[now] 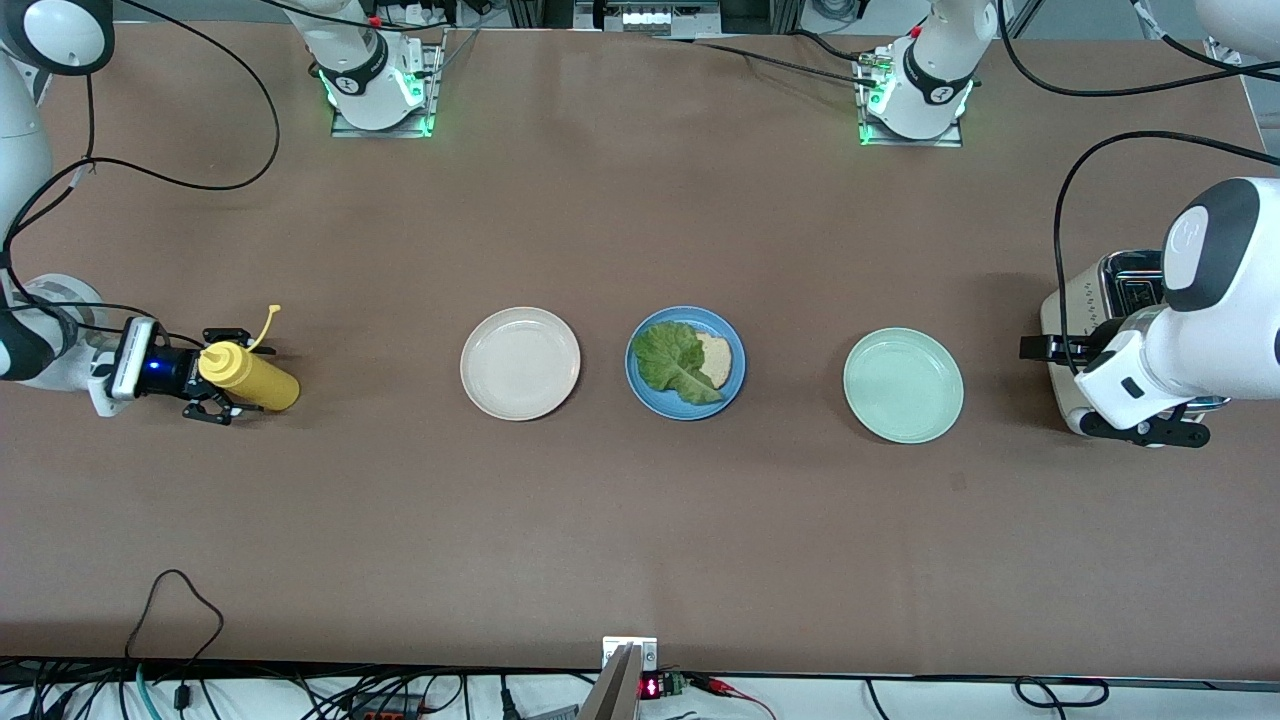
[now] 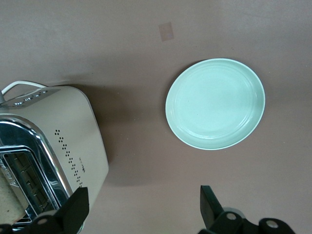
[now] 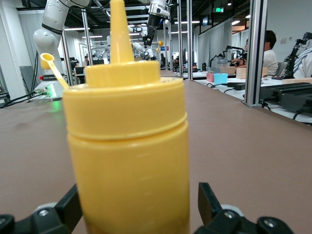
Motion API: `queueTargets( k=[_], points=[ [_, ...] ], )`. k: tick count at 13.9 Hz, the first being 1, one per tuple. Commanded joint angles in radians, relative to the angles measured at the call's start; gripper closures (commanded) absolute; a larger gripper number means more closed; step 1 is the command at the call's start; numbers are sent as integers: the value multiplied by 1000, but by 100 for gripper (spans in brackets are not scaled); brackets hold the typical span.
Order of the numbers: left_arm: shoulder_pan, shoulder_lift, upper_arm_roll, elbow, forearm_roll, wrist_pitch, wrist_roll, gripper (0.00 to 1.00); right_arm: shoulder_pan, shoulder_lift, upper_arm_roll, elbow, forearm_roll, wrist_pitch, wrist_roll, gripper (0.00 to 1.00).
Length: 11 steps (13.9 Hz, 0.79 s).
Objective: Make sandwich in blue plate with both arms
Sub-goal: 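Lift the yellow bottle and tilt it over the blue plate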
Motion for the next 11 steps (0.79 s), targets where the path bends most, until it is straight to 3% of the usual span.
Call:
queueTargets(
  k=[1, 2, 3, 4, 5, 8, 11],
  points=[
    [6, 0, -5, 9, 27, -2, 9, 0, -1, 18, 4, 25, 14, -19, -18, 22],
    [4, -2, -5, 9, 27, -2, 9, 0, -1, 17, 4, 23, 14, -21, -21, 47],
    [4, -2, -5, 10, 27, -2, 8, 0, -1, 13, 4, 23, 14, -28, -19, 64],
    [6, -2, -5, 12, 25, -1, 8, 0, 1, 9, 4, 23, 14, -33, -15, 78],
    [4, -2, -5, 12, 22, -1, 8, 0, 12, -2, 5, 23, 14, -32, -12, 84],
    [4, -2, -5, 12, 20, -1, -2, 0, 90, -101, 2, 25, 11, -19, 51, 85],
    [6, -2, -5, 12, 22, -1, -2, 0, 267, -241, 1, 28, -33, 68, 244, 85]
  ],
)
